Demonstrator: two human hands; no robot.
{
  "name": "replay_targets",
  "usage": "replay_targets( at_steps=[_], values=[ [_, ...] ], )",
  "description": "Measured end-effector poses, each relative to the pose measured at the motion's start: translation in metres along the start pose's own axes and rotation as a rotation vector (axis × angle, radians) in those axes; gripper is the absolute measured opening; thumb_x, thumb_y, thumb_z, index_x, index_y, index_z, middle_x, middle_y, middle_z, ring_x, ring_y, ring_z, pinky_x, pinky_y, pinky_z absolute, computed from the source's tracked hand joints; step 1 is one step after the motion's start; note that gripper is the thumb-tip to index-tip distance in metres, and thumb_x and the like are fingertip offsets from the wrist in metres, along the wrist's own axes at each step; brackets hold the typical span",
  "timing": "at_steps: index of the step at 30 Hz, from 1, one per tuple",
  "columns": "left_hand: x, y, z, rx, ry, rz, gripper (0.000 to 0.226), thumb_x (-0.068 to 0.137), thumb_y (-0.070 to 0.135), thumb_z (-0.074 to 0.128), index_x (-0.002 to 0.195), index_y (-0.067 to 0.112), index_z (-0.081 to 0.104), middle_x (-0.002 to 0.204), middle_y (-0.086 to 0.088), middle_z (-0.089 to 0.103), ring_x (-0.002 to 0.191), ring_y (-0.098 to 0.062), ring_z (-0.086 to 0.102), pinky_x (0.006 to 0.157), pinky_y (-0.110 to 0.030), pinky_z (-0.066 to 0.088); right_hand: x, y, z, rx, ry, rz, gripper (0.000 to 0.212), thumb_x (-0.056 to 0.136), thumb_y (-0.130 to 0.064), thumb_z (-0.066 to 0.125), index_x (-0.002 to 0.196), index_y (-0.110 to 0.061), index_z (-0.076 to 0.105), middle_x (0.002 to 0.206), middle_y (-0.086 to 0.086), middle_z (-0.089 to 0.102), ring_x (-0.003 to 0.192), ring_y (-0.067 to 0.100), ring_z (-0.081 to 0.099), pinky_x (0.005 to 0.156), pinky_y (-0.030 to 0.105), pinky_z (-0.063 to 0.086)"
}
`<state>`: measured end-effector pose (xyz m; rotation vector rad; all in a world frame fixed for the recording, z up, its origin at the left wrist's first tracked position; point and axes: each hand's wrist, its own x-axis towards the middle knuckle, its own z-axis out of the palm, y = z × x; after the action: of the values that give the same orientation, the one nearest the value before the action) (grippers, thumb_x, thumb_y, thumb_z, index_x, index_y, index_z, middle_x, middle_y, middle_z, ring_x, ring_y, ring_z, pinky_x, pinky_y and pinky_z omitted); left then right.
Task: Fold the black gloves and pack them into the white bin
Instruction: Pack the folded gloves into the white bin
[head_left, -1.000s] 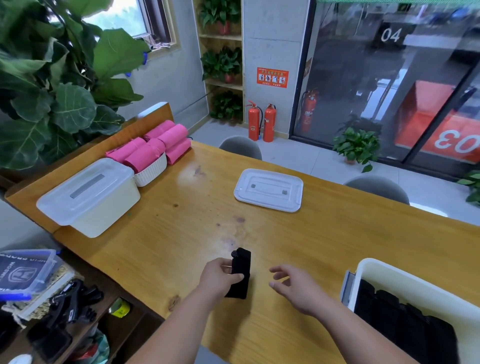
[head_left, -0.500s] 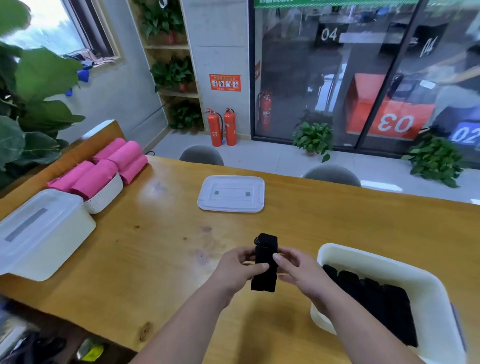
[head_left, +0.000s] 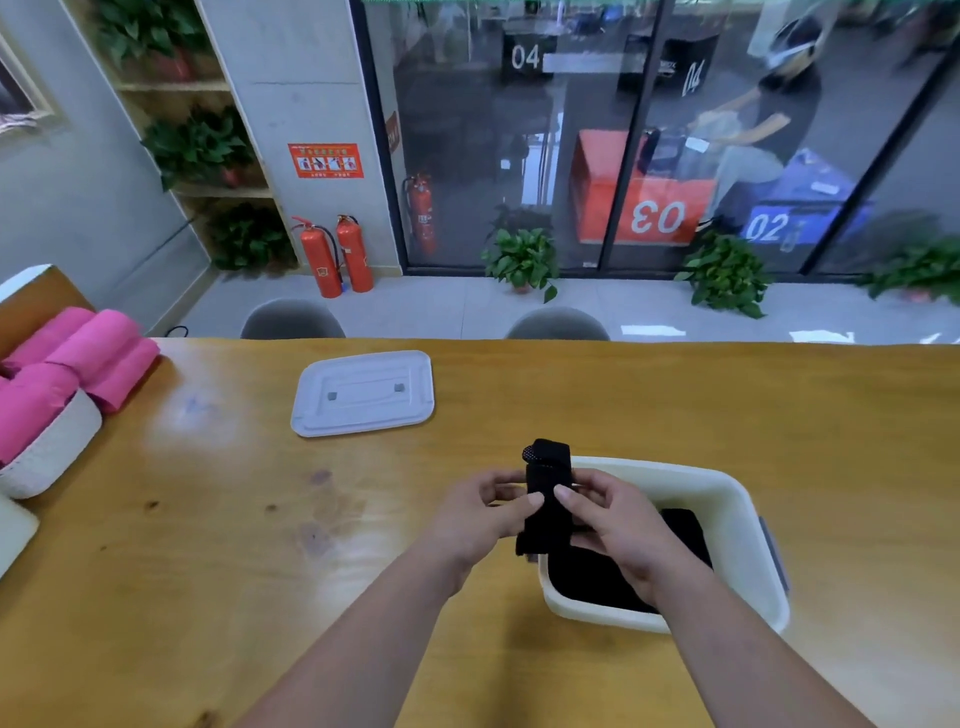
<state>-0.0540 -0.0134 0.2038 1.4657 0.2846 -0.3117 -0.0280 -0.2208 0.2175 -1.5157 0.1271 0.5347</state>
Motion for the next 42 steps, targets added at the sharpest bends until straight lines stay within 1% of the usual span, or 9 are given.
replay_targets(
  at_steps=[6,15,22,25,28,33,37,40,42],
  values=[
    [0.011,-0.009,0.016,0.182,0.140,0.041,0.033,0.088,0.028,0.087,0.117,0.034,0.071,0.113,0.006,0.073,0.102,-0.010,0.070,0.081,-0.022,0.056,-0.006,0.004,-0.057,0.049,0.225,0.036,0.027,0.102,-0.022,0.070,0.128,-0.015,0.068,0.111,0.005,0.080,0.107,0.022,0.076,0.099,0.049,0.059],
    [0.017,-0.035,0.022,0.418,0.133,0.015,0.057,0.085,0.032,0.088,0.134,0.039,0.060,0.119,0.011,0.063,0.109,-0.009,0.061,0.079,-0.027,0.054,-0.013,0.021,-0.098,-0.012,0.406,0.078,0.024,0.099,-0.024,0.075,0.121,-0.016,0.071,0.103,0.000,0.081,0.098,0.016,0.078,0.089,0.044,0.064],
    [0.014,-0.041,0.021,0.459,0.157,0.024,0.057,0.085,0.041,0.086,0.135,0.041,0.058,0.119,0.013,0.063,0.105,-0.008,0.061,0.080,-0.027,0.052,0.000,0.039,-0.080,-0.310,0.376,0.093,0.010,0.096,-0.032,0.076,0.105,-0.027,0.074,0.104,-0.002,0.077,0.097,0.016,0.075,0.077,0.039,0.067],
    [0.013,-0.041,0.022,0.465,0.157,0.023,0.058,0.087,0.041,0.086,0.137,0.040,0.057,0.119,0.012,0.062,0.106,-0.008,0.060,0.080,-0.027,0.052,0.010,0.048,-0.069,-0.425,0.315,0.118,0.024,0.092,-0.040,0.077,0.114,-0.029,0.075,0.109,-0.005,0.077,0.102,0.015,0.074,0.076,0.038,0.067],
    [0.013,-0.041,0.022,0.468,0.160,0.018,0.058,0.087,0.042,0.085,0.138,0.040,0.057,0.119,0.013,0.062,0.106,-0.007,0.060,0.079,-0.026,0.052,0.020,0.055,-0.057,-0.534,0.268,0.128,0.036,0.092,-0.044,0.075,0.124,-0.026,0.072,0.107,-0.007,0.076,0.088,0.013,0.076,0.082,0.041,0.065],
    [0.013,-0.042,0.022,0.490,0.172,0.017,0.058,0.087,0.044,0.085,0.137,0.041,0.057,0.119,0.014,0.062,0.105,-0.007,0.061,0.080,-0.028,0.053,0.028,0.052,-0.033,-0.603,0.229,0.120,0.013,0.097,-0.036,0.073,0.107,-0.029,0.069,0.096,-0.008,0.074,0.095,0.017,0.072,0.089,0.045,0.063],
    [0.012,-0.042,0.022,0.509,0.181,0.012,0.057,0.087,0.046,0.084,0.138,0.042,0.056,0.118,0.016,0.062,0.105,-0.005,0.061,0.082,-0.029,0.054,0.032,0.056,-0.026,-0.696,0.213,0.137,0.044,0.096,-0.035,0.075,0.135,-0.019,0.063,0.109,-0.004,0.074,0.101,0.017,0.071,0.092,0.035,0.060],
    [0.011,-0.044,0.021,0.526,0.189,0.014,0.057,0.088,0.048,0.082,0.139,0.043,0.056,0.118,0.016,0.062,0.104,-0.004,0.061,0.084,-0.028,0.055,0.027,0.055,-0.023,-1.050,0.281,0.032,0.057,0.093,-0.042,0.076,0.144,-0.031,0.052,0.119,-0.007,0.063,0.106,0.017,0.063,0.087,0.033,0.054],
    [0.010,-0.044,0.022,0.531,0.197,0.015,0.058,0.088,0.048,0.082,0.139,0.043,0.056,0.118,0.017,0.062,0.104,-0.004,0.061,0.082,-0.027,0.054,0.025,0.054,-0.023,-1.133,0.298,-0.030,0.054,0.092,-0.043,0.076,0.141,-0.040,0.052,0.117,-0.009,0.056,0.100,0.016,0.061,0.081,0.034,0.055]
  ],
)
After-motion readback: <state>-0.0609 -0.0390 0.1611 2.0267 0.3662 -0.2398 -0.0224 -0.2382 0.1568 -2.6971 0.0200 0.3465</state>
